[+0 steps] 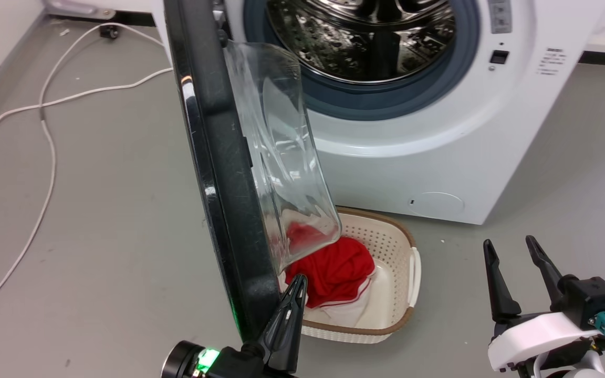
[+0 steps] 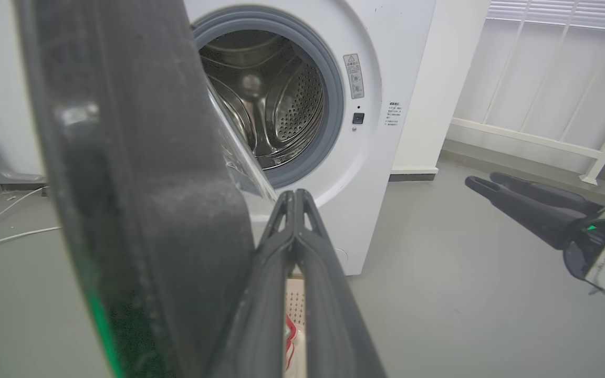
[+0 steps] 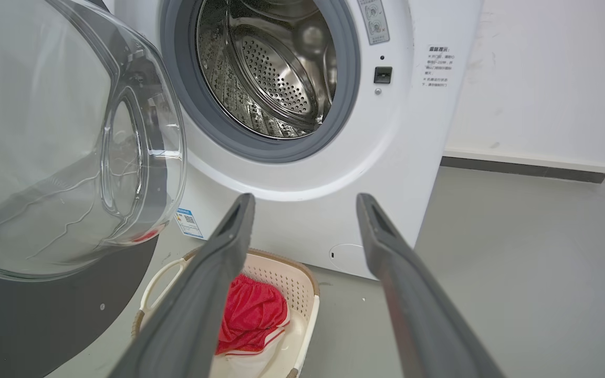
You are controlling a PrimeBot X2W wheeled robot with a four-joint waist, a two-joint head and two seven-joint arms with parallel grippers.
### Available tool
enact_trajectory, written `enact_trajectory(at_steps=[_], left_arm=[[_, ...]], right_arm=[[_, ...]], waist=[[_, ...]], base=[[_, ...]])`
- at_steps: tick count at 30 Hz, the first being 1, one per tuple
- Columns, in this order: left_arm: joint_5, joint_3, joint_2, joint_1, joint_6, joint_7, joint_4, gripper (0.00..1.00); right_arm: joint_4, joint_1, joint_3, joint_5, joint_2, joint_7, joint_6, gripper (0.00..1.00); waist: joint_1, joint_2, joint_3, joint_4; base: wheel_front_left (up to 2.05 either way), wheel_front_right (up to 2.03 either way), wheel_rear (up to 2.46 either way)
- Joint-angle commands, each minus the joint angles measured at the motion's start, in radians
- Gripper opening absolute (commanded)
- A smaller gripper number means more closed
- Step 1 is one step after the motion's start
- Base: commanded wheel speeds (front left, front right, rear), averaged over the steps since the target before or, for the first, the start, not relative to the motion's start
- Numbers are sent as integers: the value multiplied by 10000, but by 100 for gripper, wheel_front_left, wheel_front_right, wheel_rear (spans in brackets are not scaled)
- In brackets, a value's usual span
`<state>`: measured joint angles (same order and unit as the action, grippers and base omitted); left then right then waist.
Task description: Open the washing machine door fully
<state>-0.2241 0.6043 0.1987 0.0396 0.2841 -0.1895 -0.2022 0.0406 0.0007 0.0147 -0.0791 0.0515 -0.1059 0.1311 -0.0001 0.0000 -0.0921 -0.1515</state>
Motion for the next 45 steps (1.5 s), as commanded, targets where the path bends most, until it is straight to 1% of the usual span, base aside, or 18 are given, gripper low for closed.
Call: enact_trajectory(at_steps=[1, 7, 16, 22, 23, 26, 31, 35, 40, 45], left_arm=[[-10, -163, 86, 107, 154, -53, -3, 0], [-41, -268, 90, 207, 330, -123, -118, 0], [-184, -701, 145, 432, 767, -216, -189, 0], [-476, -1367, 393, 459, 899, -344, -116, 0], [-476, -1367, 393, 459, 899, -344, -116, 0], [-701, -1804, 520, 407, 956, -422, -60, 0], [-1198, -2677, 798, 186, 879, -544, 148, 0], [-1603, -3462, 1064, -35, 735, -643, 481, 0], [-1895, -4269, 1232, -346, 611, -718, 984, 0], [-2248, -5059, 1360, -697, 327, -760, 1552, 0]], right_arm=[[-57, 33, 1, 35, -26, 16, -7, 100], [-118, 99, 76, 78, -25, 88, -7, 100], [-237, 63, 177, 206, -25, 236, -7, 100], [-367, -29, 233, 296, -23, 344, -7, 100], [-367, -29, 233, 296, -23, 344, -7, 100], [-427, -82, 232, 310, -25, 413, -7, 100], [-526, -151, 231, 369, -25, 512, -7, 100], [-598, -193, 249, 406, -23, 566, -7, 100], [-693, -174, 332, 440, -25, 628, -7, 100], [-791, -233, 339, 498, -25, 655, -7, 100]], waist=[[1, 0, -29, -310], [1, 0, -117, -904], [1, 0, -246, -1655], [1, 0, -371, -1916], [1, 0, -371, -1916], [1, 0, -415, -1961], [1, 0, -530, -1937], [1, 0, -645, -1866], [1, 0, -787, -1836], [1, 0, -934, -1797]], base=[[0, 0, 0], [0, 0, 0], [0, 0, 0], [0, 0, 0], [0, 0, 0], [0, 0, 0], [0, 0, 0], [0, 0, 0], [0, 0, 0], [0, 0, 0]])
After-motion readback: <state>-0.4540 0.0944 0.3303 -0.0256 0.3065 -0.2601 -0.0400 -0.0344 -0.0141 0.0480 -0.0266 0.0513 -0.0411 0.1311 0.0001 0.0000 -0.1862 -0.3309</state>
